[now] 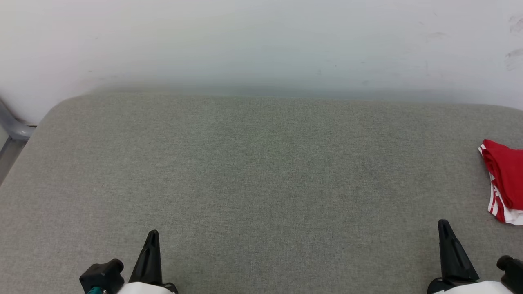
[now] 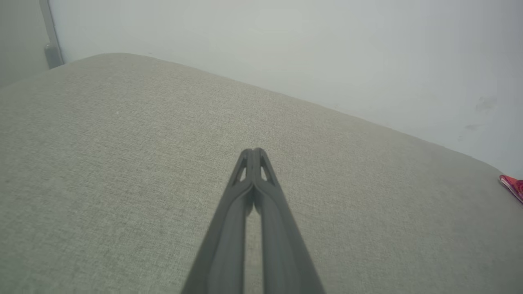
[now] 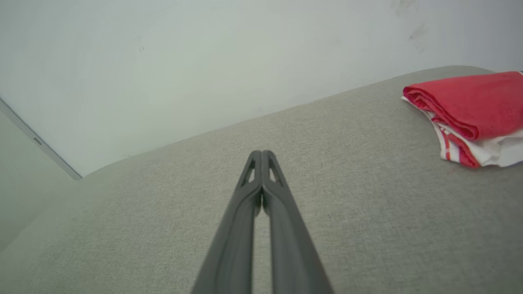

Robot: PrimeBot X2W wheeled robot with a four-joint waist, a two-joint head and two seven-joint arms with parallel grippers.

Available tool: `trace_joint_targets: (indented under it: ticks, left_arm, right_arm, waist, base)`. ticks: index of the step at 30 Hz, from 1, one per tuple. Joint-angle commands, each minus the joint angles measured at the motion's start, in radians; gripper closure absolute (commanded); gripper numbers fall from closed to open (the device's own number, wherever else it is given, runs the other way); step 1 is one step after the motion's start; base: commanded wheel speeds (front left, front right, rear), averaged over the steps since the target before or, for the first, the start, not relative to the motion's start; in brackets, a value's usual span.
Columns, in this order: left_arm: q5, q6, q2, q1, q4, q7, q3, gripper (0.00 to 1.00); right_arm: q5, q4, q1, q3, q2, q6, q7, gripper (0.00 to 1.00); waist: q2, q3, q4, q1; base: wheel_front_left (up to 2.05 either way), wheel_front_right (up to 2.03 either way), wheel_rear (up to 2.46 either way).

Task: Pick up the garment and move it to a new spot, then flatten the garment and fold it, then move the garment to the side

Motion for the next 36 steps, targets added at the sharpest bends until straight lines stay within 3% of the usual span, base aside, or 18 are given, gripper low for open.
trace_joint_targets:
  ticks: [1, 18, 36]
  left_arm:
    - [-0.053, -0.009, 0.007, -0.03, -0.006, 0.01, 0.006, 1.0]
    - [-0.346, -0.045, 0.01, -0.078, 0.032, 0.07, 0.031, 1.0]
    - [-0.587, -0.074, 0.008, -0.115, 0.061, 0.123, 0.057, 1.0]
  right_arm:
    - [0.054, -0.007, -0.034, 0.002, -0.011, 0.0, 0.008, 1.0]
    - [0.337, 0.036, -0.085, 0.007, -0.019, 0.0, 0.068, 1.0]
    - [0.569, 0.072, -0.128, 0.008, -0.022, 0.0, 0.122, 1.0]
  waist:
    - [0.0, 0.0, -0.001, 0.0]
    - [0.0, -0.002, -0.007, 0.0]
    - [0.0, -0.004, -0.014, 0.0]
  base:
    - [0.0, 0.0, 0.0]
    - [0.0, 0.0, 0.0]
    - [0.0, 0.0, 0.0]
